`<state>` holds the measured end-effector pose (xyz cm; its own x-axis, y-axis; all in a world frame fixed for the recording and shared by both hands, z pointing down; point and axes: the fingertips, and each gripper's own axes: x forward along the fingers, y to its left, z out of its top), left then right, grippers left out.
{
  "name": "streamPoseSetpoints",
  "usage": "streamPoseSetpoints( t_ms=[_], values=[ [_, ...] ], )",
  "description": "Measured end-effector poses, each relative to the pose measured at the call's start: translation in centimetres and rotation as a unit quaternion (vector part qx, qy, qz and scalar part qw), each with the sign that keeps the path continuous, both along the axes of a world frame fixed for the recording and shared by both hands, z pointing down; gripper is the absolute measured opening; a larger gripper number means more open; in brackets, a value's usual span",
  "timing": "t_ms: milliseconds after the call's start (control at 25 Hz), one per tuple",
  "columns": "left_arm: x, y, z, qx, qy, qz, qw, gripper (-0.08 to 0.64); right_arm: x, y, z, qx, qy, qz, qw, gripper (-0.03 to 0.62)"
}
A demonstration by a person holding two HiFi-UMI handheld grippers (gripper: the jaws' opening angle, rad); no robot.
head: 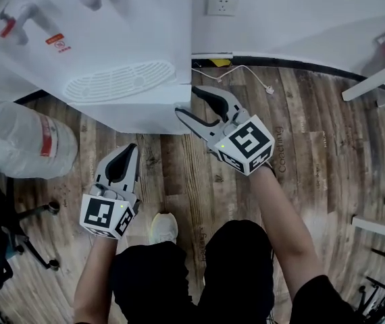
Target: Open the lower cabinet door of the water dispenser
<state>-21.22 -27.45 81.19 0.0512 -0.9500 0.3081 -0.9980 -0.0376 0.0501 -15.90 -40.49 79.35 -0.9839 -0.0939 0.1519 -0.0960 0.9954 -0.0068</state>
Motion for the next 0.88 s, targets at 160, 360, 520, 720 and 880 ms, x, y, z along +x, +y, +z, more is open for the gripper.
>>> streamPoseSetpoints(
  t_ms=[160, 360, 520, 720, 880],
  values=[
    [-0.2, 0.4, 0.0, -0.003, -0.003, -0.006, 1.0000, 0.015, 1.0, 2.3, -0.1, -0.011, -0.002, -0.025, 1.000, 0.239],
    [0.6, 1.0, 0.5, -0.009, 0.005, -0.004, 0.9999, 0.062, 2.0, 5.7, -0.2, -0.014, -0.004, -0.067, 0.998, 0.231],
    [1.5, 1.7, 0.5, -0.006, 0.010, 0.002, 0.9999, 0.125, 2.2, 8.3, -0.1, -0.011, 0.004, -0.102, 0.995, 0.207],
    [2.2, 3.2, 0.3, -0.015, 0.018, 0.009, 0.9997, 0.197, 2.5, 11.6, -0.1, -0.031, 0.001, -0.144, 0.989, 0.204],
    [2.2, 4.4, -0.2, -0.014, 0.020, 0.013, 0.9996, 0.239, 2.5, 14.4, -0.1, -0.041, 0.003, -0.170, 0.985, 0.190]
  ],
)
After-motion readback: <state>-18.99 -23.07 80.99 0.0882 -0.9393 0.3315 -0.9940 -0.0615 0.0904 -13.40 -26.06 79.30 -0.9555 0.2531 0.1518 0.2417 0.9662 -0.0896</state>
